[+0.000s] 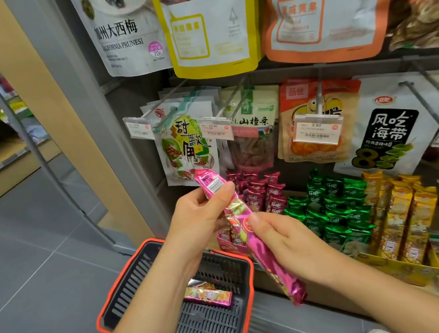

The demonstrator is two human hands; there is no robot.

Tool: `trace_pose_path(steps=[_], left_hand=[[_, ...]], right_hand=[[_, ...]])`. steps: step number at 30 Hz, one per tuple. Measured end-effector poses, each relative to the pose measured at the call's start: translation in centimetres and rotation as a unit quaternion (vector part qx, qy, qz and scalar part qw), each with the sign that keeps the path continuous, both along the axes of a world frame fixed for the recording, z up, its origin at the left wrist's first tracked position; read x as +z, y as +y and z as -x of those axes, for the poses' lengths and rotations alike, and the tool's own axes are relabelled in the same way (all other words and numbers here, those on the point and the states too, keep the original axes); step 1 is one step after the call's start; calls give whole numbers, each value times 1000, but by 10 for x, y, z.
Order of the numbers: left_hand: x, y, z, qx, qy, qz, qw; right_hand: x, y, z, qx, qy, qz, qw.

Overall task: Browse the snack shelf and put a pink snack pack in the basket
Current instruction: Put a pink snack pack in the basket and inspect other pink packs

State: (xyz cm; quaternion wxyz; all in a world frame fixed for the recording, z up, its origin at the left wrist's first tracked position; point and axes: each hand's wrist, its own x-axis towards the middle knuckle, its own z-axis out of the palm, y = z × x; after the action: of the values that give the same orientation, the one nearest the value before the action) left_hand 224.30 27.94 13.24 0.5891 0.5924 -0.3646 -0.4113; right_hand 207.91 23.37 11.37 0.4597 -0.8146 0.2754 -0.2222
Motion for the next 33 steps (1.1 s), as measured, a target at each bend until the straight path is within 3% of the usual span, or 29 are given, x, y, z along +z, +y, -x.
trace_pose_path(steps=[4, 8, 14, 19, 24, 33], left_hand=[[1, 1, 1, -24, -144, 14, 989], [-7, 1, 17, -75, -258, -17, 963], [-14, -3, 23, -91, -240, -42, 966], [-21, -1, 25, -151, -202, -95, 963], [-21, 2, 17, -214, -133, -134, 958], [-3, 14, -20, -225, -152, -140, 952]], right_hand=[[15, -9, 0, -40, -83, -95, 991], [20, -17, 4, -55, -112, -136, 983], [22, -21, 8, -64, -129, -163, 976], [26, -32, 16, -134, -216, -235, 938], [24, -38, 27, -169, -231, -245, 926], [24, -51, 39, -221, -290, -318, 875]])
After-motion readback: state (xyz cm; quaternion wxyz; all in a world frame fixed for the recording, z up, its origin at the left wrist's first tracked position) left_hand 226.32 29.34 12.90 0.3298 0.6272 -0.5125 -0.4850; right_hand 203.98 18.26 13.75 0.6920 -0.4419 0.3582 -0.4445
